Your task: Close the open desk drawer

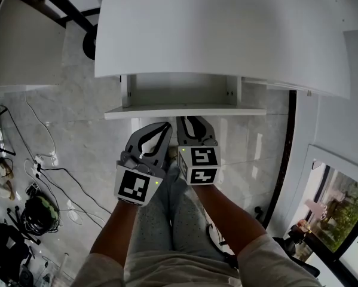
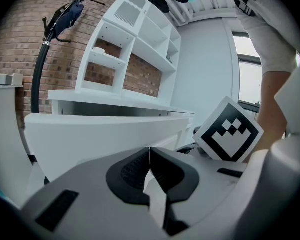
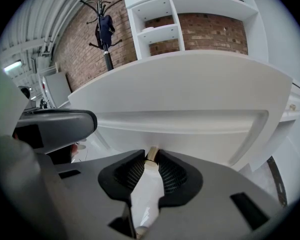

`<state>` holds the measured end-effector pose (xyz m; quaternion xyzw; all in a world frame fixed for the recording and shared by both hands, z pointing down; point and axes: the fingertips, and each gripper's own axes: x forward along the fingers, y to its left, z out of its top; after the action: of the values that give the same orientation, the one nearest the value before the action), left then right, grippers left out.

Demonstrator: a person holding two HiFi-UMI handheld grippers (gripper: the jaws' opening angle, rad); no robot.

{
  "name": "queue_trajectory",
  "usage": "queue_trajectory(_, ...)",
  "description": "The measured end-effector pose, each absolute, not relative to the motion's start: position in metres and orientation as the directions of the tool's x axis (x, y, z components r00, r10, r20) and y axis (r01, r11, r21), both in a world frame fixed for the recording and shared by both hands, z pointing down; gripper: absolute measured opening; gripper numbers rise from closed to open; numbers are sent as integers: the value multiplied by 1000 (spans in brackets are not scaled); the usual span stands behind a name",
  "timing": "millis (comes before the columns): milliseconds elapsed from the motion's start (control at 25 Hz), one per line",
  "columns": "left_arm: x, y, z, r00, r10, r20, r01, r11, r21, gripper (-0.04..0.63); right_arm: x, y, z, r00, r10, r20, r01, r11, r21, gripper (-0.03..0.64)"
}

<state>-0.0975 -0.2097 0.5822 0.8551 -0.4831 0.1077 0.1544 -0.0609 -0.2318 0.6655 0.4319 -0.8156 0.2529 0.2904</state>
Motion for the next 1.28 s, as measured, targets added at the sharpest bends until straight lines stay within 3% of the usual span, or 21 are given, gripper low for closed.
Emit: queue_trajectory(1280,-114,-276,585,498,-816,295,-867,-473,155,18,-82,-313,665,-459,-583,671,-857,490,-160,104)
